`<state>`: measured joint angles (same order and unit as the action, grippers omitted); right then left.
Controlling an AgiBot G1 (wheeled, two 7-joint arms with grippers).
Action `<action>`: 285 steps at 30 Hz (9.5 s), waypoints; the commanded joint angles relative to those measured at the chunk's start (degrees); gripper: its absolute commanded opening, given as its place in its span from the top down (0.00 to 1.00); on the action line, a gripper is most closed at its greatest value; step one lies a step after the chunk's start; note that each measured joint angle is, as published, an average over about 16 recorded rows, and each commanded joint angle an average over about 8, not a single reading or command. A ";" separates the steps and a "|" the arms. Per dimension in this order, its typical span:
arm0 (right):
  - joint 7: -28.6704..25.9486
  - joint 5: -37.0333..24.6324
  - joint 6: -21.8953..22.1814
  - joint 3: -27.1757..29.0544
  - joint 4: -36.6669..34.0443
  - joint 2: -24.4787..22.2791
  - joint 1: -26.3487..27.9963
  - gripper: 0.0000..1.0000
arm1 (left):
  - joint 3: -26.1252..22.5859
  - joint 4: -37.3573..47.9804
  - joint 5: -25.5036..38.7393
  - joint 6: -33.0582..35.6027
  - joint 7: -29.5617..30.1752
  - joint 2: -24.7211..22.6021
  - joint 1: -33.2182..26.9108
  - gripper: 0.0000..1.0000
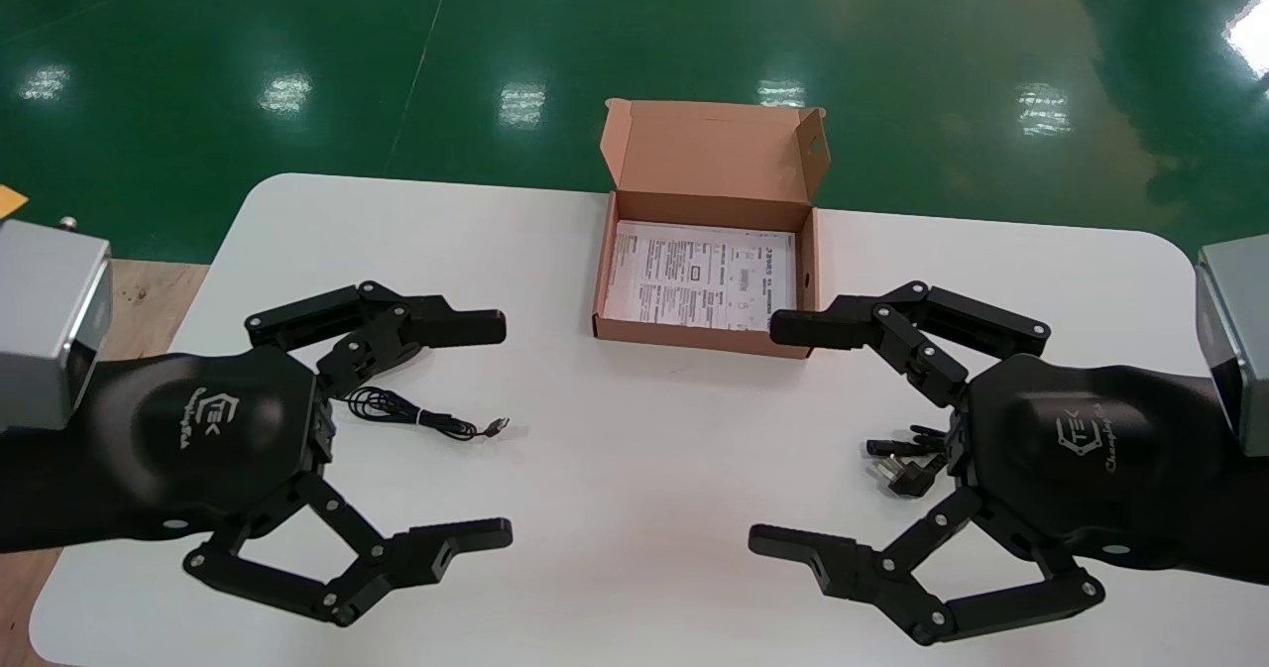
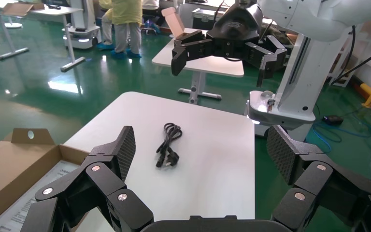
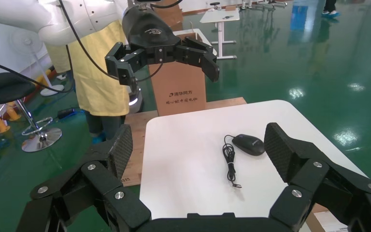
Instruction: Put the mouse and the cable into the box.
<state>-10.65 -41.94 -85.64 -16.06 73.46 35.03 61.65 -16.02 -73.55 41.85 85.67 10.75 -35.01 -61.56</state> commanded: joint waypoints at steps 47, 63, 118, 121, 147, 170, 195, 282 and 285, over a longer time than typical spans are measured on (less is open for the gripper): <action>44.44 -45.93 0.30 -16.94 -41.37 2.65 22.43 0.00 | -30.71 48.07 56.94 -3.73 -39.64 -24.42 -36.65 0.00; 54.33 -49.93 6.69 -18.44 -63.72 11.25 30.96 0.00 | -31.04 66.88 58.36 -13.78 -51.49 -31.48 -39.46 0.00; 55.76 -50.40 8.17 -18.67 -65.91 12.60 32.02 1.00 | -30.45 67.53 57.49 -12.53 -53.55 -31.61 -41.81 1.00; 56.23 -50.37 8.15 -18.62 -64.99 12.62 32.81 1.00 | -30.09 66.41 56.98 -10.67 -54.06 -30.78 -43.71 1.00; 59.71 -50.47 31.10 -18.12 -58.95 37.03 36.41 1.00 | -19.24 56.22 44.38 -18.54 -55.61 -22.90 -63.53 1.00; 65.83 -49.73 29.89 -18.49 -68.86 41.74 36.90 0.00 | -18.42 51.17 43.35 -19.46 -56.82 -22.03 -62.55 1.00; 65.67 -45.99 19.41 -15.70 -71.41 17.16 49.56 0.00 | -17.62 61.06 35.32 -20.10 -56.77 -43.08 -46.72 1.00; 29.12 -22.06 7.73 -8.12 -32.49 3.39 22.26 0.00 | -21.00 20.55 14.50 -15.65 -12.76 -18.78 -15.69 0.00; 25.84 -19.56 6.86 -7.20 -28.82 3.00 19.74 0.00 | -18.59 18.19 12.83 -13.85 -11.30 -16.62 -13.89 0.00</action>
<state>15.17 -61.50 -78.79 -23.26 44.66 38.03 81.38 -34.59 -55.37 54.68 71.83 -0.55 -51.63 -75.44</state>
